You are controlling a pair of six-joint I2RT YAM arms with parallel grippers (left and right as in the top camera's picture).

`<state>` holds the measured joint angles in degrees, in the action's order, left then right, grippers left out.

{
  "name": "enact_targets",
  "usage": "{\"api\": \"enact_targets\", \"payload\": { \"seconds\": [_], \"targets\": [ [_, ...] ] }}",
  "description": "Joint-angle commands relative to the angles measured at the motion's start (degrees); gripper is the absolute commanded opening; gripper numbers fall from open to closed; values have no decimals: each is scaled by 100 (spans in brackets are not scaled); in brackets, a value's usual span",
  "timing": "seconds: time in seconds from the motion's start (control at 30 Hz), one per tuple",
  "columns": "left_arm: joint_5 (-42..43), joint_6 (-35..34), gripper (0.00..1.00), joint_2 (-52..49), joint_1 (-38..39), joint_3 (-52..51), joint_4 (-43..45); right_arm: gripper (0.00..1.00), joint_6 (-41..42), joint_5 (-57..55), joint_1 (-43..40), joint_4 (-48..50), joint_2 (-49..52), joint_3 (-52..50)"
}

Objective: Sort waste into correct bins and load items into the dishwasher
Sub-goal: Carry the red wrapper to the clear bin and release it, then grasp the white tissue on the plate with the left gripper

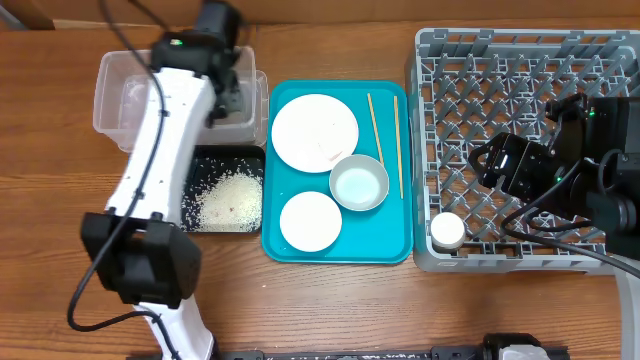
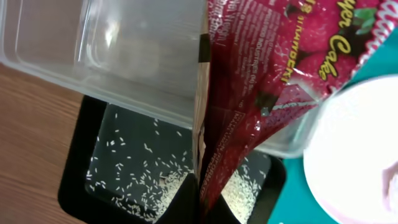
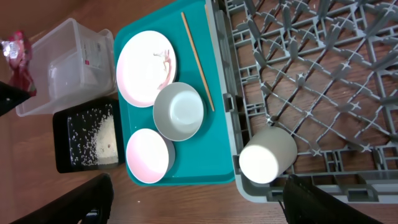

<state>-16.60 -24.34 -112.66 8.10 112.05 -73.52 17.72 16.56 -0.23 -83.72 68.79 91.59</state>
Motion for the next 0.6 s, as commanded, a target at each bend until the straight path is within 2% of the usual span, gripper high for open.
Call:
{"api": "enact_targets", "payload": {
  "seconds": [0.0,0.1,0.17,0.4,0.57],
  "targets": [
    [894,-136,21,-50,-175,-24,74,89,-59,22,22,2,-31,57],
    [1351,262,57,-46,-177,-11,249,89,-59,22,22,-2,-31,57],
    [1526,413,66,-46,-118,37,313,89,-59,22,22,0,-31,57],
    [1589,857,65,-48,522,35,887,90,-59,20,22,2,-31,57],
    [1683,1803,64,-118,1270,-120,1709,90,-59,0,22,4,-31,57]
  ]
}}
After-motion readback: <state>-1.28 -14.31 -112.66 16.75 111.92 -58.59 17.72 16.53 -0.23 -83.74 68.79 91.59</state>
